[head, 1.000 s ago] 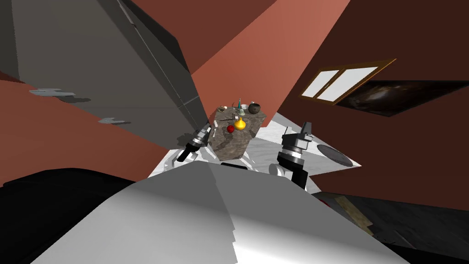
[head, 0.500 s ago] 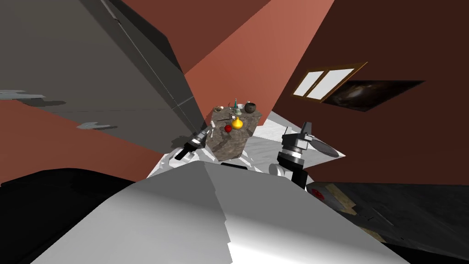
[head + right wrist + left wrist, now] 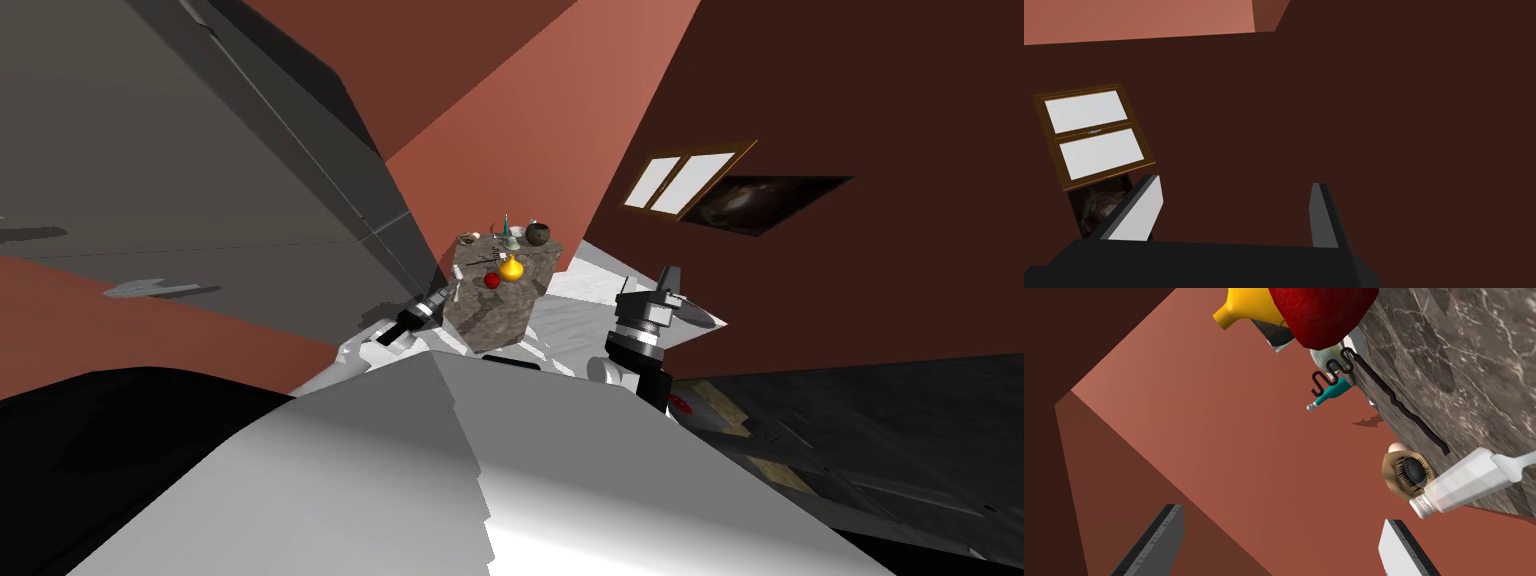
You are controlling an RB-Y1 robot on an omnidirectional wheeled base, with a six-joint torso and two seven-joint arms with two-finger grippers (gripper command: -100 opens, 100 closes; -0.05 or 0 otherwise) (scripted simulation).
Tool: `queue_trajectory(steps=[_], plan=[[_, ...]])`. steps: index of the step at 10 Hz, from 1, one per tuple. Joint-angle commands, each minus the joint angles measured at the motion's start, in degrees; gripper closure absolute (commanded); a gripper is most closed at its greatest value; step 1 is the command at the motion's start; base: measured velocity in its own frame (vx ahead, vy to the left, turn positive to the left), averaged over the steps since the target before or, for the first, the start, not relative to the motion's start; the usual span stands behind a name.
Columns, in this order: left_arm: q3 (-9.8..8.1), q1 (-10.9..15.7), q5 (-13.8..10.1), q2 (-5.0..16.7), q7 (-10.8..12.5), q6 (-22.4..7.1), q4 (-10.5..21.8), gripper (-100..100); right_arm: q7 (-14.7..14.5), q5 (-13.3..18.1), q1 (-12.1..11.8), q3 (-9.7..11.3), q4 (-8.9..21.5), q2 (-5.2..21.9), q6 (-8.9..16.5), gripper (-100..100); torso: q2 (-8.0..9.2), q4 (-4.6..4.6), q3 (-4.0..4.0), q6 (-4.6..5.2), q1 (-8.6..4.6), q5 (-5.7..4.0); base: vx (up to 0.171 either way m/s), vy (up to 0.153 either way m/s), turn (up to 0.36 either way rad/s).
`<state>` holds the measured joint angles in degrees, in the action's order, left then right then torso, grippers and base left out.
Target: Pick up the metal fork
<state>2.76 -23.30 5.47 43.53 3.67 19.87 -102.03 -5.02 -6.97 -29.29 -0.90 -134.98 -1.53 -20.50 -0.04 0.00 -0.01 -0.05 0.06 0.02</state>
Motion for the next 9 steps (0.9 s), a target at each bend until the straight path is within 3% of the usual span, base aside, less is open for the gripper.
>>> queue_trajectory(steps=[1, 3, 4, 9], plan=[[0.37, 0.03, 0.08, 2.86, 0.96, -0.96, 1.90, -100, 0.00, 0.00, 0.00, 0.00, 0.00, 0.00, 0.00, 0, 0.00, 0.00, 0.00, 0.00, 0.00, 0.00, 0.003, -0.005, -0.102], [1.07, 0.09, 0.38, 6.03, 1.55, -2.03, 3.39, -100, 0.00, 0.00, 0.00, 0.00, 0.00, 0.00, 0.00, 0, -0.02, 0.00, -0.01, 0.00, -0.02, 0.00, 0.005, -0.005, -0.086], [1.07, 0.09, 0.38, 6.28, 1.55, -2.03, 3.39, -100, 0.00, 0.00, 0.00, 0.00, 0.00, 0.00, 0.00, 0, -0.04, -0.01, -0.02, 0.03, -0.03, 0.00, 0.008, -0.006, -0.060], [4.59, 0.21, 1.71, 15.00, 4.69, -6.22, 9.05, -100, 0.00, 0.00, 0.00, 0.00, 0.00, 0.00, 0.00, 0, -0.11, -0.02, -0.06, 0.01, -0.08, -0.02, 0.023, -0.018, -0.117]])
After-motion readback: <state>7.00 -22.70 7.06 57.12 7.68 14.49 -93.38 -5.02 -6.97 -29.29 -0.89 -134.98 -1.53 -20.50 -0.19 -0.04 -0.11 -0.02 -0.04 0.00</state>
